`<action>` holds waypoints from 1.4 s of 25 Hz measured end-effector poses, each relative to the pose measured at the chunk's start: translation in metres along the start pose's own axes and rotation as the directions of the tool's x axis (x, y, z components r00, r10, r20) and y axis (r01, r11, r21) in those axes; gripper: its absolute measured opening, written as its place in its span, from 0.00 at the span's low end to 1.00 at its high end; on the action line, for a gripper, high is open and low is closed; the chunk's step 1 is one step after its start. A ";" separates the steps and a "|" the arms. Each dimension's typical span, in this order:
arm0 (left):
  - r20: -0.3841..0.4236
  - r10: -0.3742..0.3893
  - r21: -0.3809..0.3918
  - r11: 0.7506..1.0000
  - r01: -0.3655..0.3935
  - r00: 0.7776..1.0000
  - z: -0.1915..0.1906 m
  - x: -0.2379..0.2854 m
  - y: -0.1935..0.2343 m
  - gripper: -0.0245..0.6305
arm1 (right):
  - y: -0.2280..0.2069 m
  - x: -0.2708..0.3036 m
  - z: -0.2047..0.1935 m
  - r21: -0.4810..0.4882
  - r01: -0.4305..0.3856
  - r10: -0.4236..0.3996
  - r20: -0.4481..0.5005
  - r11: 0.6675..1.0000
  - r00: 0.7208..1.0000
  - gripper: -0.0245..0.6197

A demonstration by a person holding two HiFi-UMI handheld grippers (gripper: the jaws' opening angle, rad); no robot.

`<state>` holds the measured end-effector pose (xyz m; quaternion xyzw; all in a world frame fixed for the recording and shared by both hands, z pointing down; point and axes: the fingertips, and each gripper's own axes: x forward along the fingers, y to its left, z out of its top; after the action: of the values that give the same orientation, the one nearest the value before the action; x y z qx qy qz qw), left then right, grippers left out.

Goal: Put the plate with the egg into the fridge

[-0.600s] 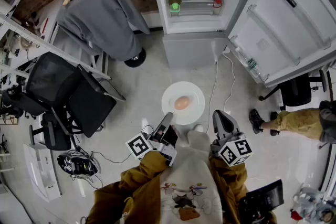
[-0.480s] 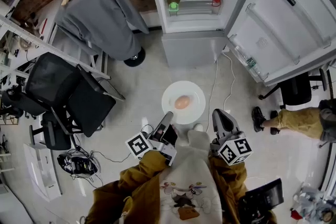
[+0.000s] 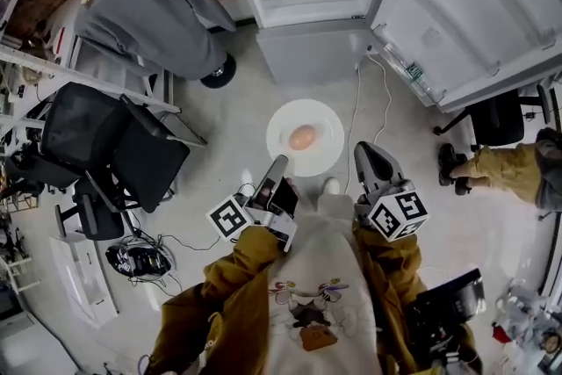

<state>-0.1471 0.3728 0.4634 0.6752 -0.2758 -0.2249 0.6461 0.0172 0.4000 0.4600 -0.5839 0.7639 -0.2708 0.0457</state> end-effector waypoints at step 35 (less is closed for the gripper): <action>0.015 0.087 0.043 0.995 -0.087 0.996 -0.056 0.106 0.010 0.07 | -0.124 0.000 0.025 0.122 -0.033 0.034 0.001 0.992 0.999 0.05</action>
<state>-0.0319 0.3449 0.4822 0.6750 -0.3141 -0.1951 0.6385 0.1343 0.3704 0.4967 -0.5670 0.7556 -0.3167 0.0855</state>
